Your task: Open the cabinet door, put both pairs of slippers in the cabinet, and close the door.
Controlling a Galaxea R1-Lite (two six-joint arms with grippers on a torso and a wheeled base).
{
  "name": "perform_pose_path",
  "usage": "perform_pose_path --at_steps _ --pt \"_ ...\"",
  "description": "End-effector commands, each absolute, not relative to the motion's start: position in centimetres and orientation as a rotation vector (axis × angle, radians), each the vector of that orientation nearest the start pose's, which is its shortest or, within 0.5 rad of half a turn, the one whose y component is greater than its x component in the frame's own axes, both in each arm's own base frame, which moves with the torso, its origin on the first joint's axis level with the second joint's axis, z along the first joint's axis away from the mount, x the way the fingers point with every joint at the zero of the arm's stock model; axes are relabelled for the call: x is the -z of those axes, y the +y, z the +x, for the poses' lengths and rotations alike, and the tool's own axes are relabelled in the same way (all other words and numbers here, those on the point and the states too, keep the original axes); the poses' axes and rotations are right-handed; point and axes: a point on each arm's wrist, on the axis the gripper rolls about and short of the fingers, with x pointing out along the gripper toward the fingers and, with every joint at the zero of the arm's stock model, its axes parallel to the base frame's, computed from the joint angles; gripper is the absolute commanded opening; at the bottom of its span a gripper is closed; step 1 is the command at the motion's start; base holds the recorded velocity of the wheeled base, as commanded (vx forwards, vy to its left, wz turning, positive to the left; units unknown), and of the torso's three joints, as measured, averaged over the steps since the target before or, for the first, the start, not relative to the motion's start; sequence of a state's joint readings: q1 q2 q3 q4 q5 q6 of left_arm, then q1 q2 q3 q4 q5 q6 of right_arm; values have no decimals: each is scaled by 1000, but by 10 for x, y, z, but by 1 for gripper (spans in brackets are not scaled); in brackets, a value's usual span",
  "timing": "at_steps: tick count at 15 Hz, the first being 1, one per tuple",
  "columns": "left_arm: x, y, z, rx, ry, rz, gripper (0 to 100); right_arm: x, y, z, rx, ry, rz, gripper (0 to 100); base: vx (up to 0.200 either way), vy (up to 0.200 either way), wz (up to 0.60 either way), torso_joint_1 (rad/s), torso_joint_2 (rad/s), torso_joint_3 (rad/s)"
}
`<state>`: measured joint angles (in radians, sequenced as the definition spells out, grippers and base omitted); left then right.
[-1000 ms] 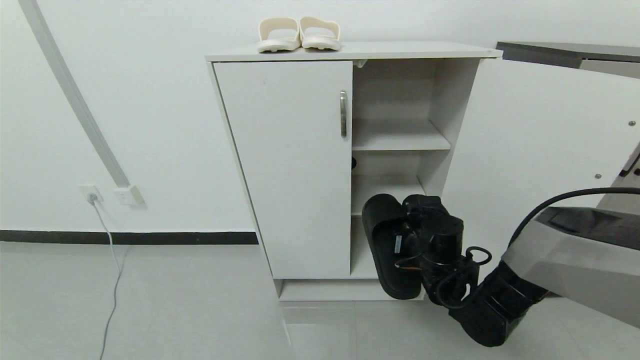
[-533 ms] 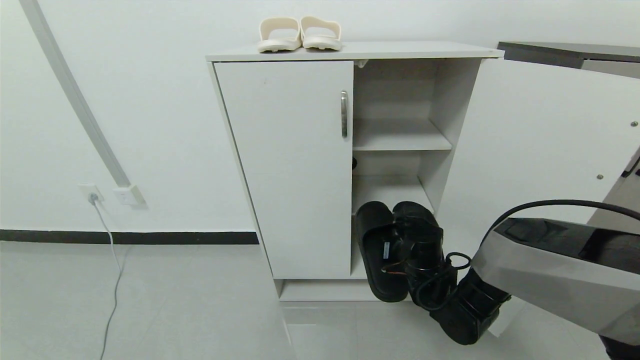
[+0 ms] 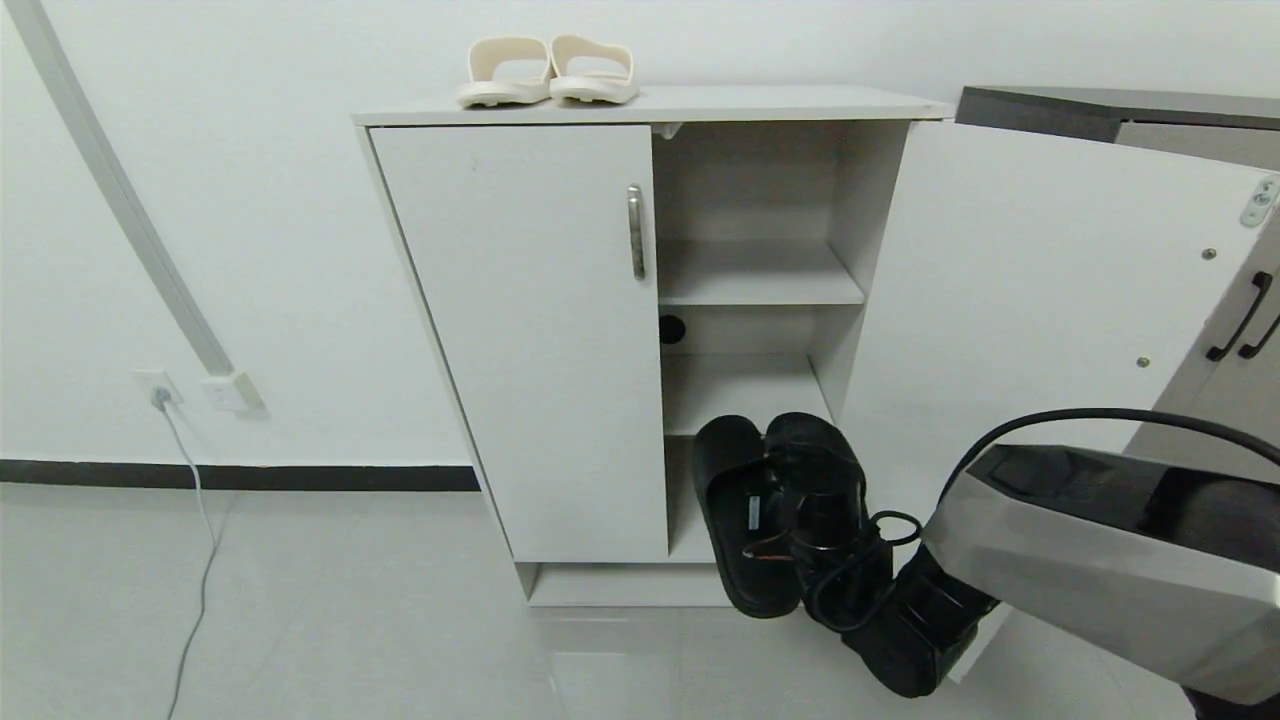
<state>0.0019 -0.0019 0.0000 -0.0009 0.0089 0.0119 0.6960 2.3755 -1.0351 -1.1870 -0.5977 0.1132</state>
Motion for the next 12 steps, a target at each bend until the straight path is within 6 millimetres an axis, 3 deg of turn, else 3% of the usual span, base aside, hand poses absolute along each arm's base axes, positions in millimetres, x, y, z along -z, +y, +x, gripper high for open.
perform_pose_path --at_steps 1,4,12 --pt "-76 0 -23 -11 -1 12 0 -40 282 336 -120 146 18 0 0 0 0 0 0 0" --pt "-75 0 -23 -11 0 14 0 -43 292 344 -102 240 43 0 0 0 0 0 0 0" --pt "-75 0 -23 -9 0 14 0 -43 288 351 -43 246 39 0 0 0 0 0 0 -34"
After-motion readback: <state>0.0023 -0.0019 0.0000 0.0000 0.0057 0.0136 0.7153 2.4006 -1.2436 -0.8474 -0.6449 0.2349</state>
